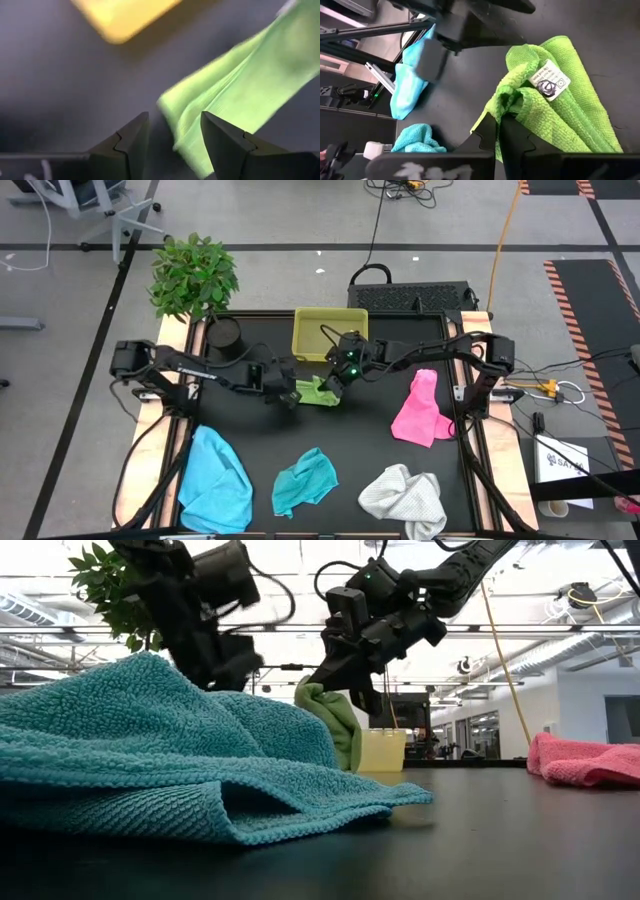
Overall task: Fold microfiber towels
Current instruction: Fold the green microfiber cloth
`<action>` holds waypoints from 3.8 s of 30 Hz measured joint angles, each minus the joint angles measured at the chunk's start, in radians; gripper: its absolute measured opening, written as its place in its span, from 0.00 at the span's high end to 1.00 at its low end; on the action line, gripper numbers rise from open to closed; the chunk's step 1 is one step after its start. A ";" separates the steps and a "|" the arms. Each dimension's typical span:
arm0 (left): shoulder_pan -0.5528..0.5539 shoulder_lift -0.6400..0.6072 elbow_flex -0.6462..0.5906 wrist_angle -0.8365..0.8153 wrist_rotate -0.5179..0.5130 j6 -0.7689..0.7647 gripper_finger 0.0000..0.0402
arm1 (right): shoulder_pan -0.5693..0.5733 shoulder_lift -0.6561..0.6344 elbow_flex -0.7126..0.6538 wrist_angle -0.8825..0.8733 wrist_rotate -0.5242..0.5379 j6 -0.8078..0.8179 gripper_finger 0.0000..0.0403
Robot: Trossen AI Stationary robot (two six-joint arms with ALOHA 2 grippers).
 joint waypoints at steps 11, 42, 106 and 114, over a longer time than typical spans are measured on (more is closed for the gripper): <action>-0.006 0.143 0.003 -0.003 0.021 -0.071 0.55 | 0.000 0.000 0.000 0.067 0.004 -0.019 1.00; 0.009 0.159 0.000 0.158 0.054 -0.055 0.55 | 0.021 0.063 0.000 0.358 -0.031 0.058 0.69; 0.005 0.059 0.002 0.169 0.055 -0.056 0.55 | 0.047 0.140 0.000 0.052 0.080 -0.116 0.71; 0.005 0.059 0.000 0.117 0.054 -0.061 0.55 | 0.047 0.058 0.000 0.033 -0.011 -0.063 0.71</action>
